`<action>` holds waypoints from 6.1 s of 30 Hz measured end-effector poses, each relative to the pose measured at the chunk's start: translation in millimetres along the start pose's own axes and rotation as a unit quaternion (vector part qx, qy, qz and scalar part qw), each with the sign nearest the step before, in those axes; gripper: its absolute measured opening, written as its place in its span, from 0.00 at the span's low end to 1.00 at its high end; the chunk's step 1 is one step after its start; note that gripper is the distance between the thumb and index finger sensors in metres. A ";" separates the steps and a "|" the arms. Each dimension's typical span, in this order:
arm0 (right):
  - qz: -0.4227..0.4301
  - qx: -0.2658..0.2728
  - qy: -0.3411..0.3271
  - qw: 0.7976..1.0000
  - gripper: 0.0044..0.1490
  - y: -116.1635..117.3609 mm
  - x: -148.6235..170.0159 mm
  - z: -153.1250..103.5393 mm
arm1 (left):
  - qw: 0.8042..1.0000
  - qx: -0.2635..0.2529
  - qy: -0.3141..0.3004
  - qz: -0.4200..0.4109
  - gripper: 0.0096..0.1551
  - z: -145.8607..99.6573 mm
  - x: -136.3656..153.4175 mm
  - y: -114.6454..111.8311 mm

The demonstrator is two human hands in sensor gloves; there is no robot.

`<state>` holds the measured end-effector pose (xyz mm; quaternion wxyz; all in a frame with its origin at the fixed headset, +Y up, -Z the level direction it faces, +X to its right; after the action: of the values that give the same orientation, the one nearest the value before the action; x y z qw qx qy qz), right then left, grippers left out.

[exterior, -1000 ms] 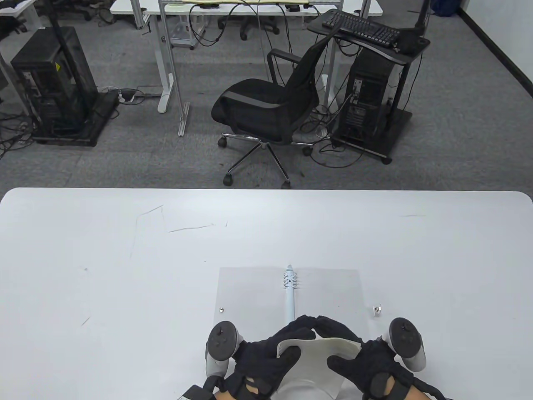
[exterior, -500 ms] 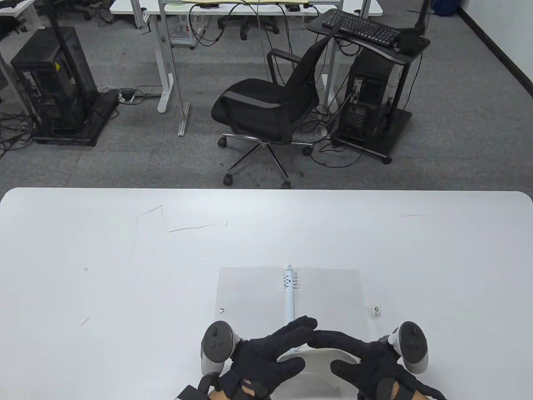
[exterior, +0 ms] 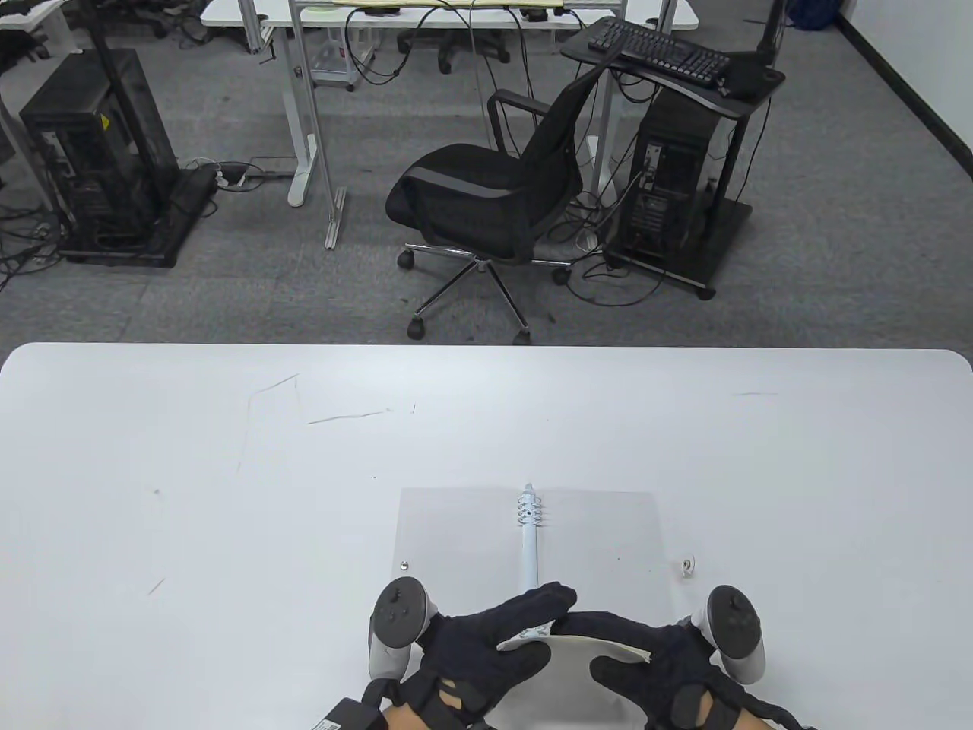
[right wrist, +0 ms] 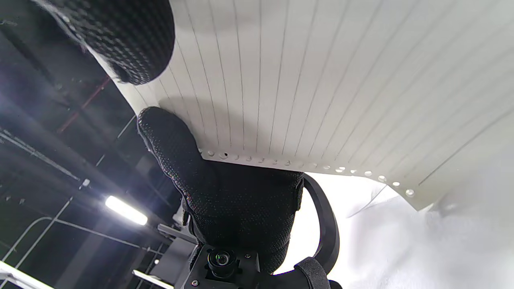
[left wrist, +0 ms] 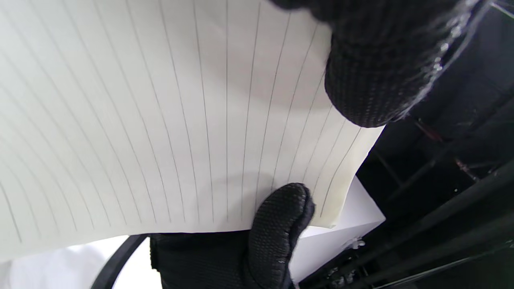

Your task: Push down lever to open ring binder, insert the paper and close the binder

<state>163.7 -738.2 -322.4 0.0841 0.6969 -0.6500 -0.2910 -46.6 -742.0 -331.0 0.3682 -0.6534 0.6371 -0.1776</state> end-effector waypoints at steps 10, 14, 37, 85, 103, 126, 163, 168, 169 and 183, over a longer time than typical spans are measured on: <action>-0.048 0.008 0.036 0.998 0.36 -4.4 8.8 0.1 | 1.000 -0.017 0.001 -0.010 0.21 -1.3 -2.3 0.6; -0.054 0.007 0.055 0.997 0.37 -11.2 14.9 0.2 | 0.995 -0.036 -0.021 -0.090 0.21 -4.3 -5.5 6.7; -0.163 0.042 -0.065 0.984 0.29 -27.5 -51.8 -2.5 | 0.994 -0.029 -0.064 0.083 0.41 -9.6 -92.1 14.4; 0.001 0.009 0.041 0.999 0.28 -57.0 18.5 -25.5 | 0.991 0.086 0.044 0.096 0.34 8.1 5.5 3.4; -0.104 0.025 0.036 0.994 0.30 -62.1 23.0 -30.1 | 0.976 -0.024 0.070 0.205 0.27 -2.9 4.1 7.2; -0.127 0.016 0.055 0.990 0.31 -59.8 28.2 -30.5 | 0.980 0.020 0.099 0.174 0.29 1.6 18.8 2.4; -0.527 -0.083 0.176 0.827 0.27 2.1 -59.1 65.6 | 0.958 -0.111 0.113 0.239 0.25 -15.7 -24.8 33.9; -0.238 0.029 0.177 0.955 0.27 -58.8 -49.9 37.4 | 0.987 -0.143 0.048 0.057 0.43 -25.3 -18.8 62.2; -0.172 0.048 0.172 0.969 0.27 -64.7 -42.4 30.6 | 0.992 -0.121 0.027 0.000 0.51 -22.1 -14.0 59.0; -0.033 -0.010 0.096 0.995 0.38 -7.8 10.8 2.6 | 1.000 0.015 0.021 -0.013 0.22 0.3 2.3 6.3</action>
<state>168.9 -746.8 -331.6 0.1434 0.7417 -0.6128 -0.2321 -50.5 -743.6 -336.2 0.3621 -0.6524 0.6332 -0.2055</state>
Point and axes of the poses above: the tracker on the back of each hand, its own x axis roughly to the little-finger side, its own z axis roughly from the wrist to the fingertips, y = z × x, the point moved 4 cm from there along z, roughly from the wrist to the fingertips, and after that the axes turned 9 degrees about x, right-handed, at the moved point
